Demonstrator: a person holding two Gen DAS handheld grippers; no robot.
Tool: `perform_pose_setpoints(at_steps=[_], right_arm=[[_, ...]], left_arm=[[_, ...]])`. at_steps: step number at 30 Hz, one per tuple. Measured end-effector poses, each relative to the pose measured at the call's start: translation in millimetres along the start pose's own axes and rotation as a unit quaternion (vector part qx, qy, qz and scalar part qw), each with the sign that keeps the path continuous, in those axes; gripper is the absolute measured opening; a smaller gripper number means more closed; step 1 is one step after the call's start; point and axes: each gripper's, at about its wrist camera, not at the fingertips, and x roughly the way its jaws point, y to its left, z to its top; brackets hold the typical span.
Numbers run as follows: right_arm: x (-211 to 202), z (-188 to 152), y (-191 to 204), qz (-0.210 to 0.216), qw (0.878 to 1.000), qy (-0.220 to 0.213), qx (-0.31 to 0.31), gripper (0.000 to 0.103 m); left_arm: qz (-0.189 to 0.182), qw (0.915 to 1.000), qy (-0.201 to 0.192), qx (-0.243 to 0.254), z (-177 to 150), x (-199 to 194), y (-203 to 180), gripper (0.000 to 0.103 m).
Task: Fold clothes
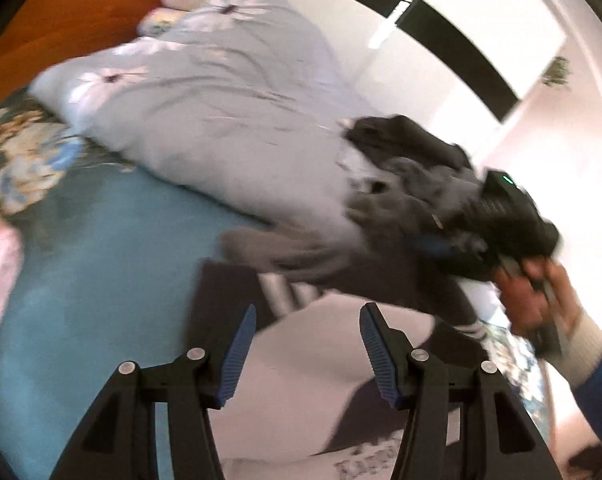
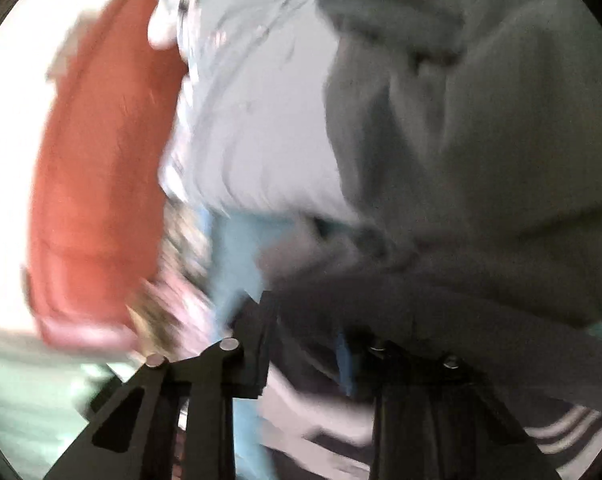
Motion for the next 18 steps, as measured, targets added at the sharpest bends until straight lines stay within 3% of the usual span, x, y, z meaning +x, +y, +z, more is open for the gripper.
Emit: perform_pose_setpoints(at_steps=[1, 3, 4, 7, 10, 11, 13, 18], right_arm=[[-5, 5, -4, 0.037, 0.999, -0.021, 0.027, 0.011], [-16, 14, -11, 0.096, 0.991, -0.064, 0.072, 0.009], [-20, 18, -12, 0.103, 0.988, -0.079, 0.082, 0.009], [-24, 20, 5, 0.025, 0.997, -0.067, 0.038, 0.009], [-24, 4, 26, -0.018, 0.999, -0.037, -0.026, 0.01], [-22, -4, 31, -0.044, 0.997, -0.026, -0.053, 0.014], [-11, -20, 37, -0.085, 0.992, 0.002, -0.092, 0.038], [30, -47, 30, -0.118, 0.985, 0.062, -0.108, 0.046]], left_arm=[[-0.01, 0.9999, 0.006, 0.0, 0, 4, -5, 0.058], [-0.039, 0.9989, 0.02, -0.015, 3, 14, -14, 0.058], [-0.044, 0.9985, 0.024, -0.023, 4, 19, -16, 0.058], [-0.038, 0.9981, 0.025, -0.041, 10, 31, -18, 0.058], [-0.029, 0.9989, -0.012, -0.036, 17, 24, -17, 0.058], [-0.033, 0.9982, -0.021, -0.045, 21, 22, -13, 0.058], [-0.034, 0.997, -0.023, -0.065, 28, 22, -3, 0.059], [0.087, 0.9948, 0.039, -0.036, 33, 48, 18, 0.059]])
